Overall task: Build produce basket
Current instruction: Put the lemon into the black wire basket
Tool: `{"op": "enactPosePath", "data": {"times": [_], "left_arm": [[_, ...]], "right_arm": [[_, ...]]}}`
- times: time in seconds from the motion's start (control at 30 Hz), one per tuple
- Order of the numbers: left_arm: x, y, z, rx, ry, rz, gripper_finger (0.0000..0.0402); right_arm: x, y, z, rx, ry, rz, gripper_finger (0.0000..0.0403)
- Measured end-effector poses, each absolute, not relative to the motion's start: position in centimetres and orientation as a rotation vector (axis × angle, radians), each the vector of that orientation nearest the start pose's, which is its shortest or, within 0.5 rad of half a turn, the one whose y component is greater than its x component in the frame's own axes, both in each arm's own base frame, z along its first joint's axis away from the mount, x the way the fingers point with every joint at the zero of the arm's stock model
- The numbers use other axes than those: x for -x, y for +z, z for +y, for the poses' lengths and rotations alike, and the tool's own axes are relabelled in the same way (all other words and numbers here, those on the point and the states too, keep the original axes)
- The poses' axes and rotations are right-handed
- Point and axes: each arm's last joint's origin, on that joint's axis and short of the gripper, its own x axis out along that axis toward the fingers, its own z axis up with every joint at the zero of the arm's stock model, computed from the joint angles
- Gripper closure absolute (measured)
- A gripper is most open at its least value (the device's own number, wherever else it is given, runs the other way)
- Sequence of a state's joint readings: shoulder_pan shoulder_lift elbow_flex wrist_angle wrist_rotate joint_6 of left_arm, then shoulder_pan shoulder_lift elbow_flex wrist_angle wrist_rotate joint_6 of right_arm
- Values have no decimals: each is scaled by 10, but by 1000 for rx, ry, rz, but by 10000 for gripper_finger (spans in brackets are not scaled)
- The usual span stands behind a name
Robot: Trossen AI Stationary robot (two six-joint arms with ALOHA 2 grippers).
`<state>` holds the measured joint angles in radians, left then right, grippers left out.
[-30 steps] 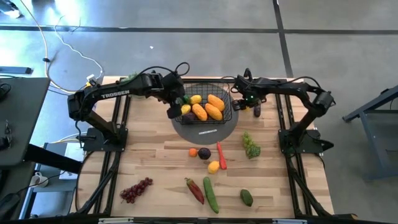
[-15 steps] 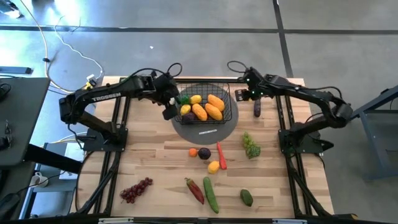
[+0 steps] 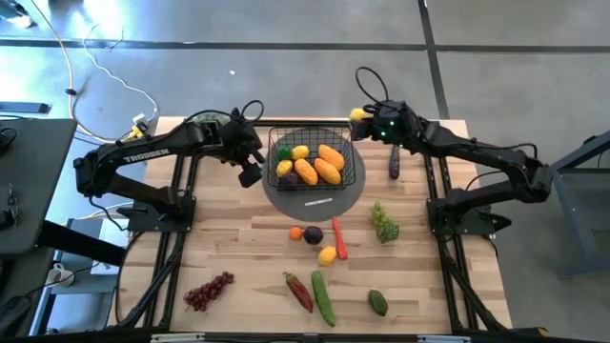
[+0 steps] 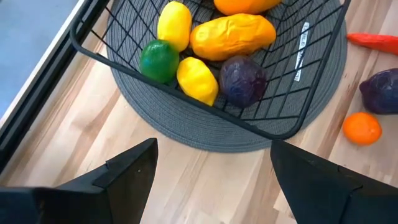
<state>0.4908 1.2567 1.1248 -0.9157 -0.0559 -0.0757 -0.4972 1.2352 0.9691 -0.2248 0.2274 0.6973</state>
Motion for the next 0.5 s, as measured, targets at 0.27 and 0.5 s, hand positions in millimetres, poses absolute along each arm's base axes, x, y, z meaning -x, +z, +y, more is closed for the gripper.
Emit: {"op": "enactPosePath", "data": {"times": [0.27, 0.5], "left_arm": [[-206, 302, 111, 303, 515, 998, 101], [-206, 302, 111, 297, 511, 999, 101]], "right_arm": [[-270, 300, -118, -647, -764, 109, 265], [-304, 284, -102, -632, -670, 74, 265]]}}
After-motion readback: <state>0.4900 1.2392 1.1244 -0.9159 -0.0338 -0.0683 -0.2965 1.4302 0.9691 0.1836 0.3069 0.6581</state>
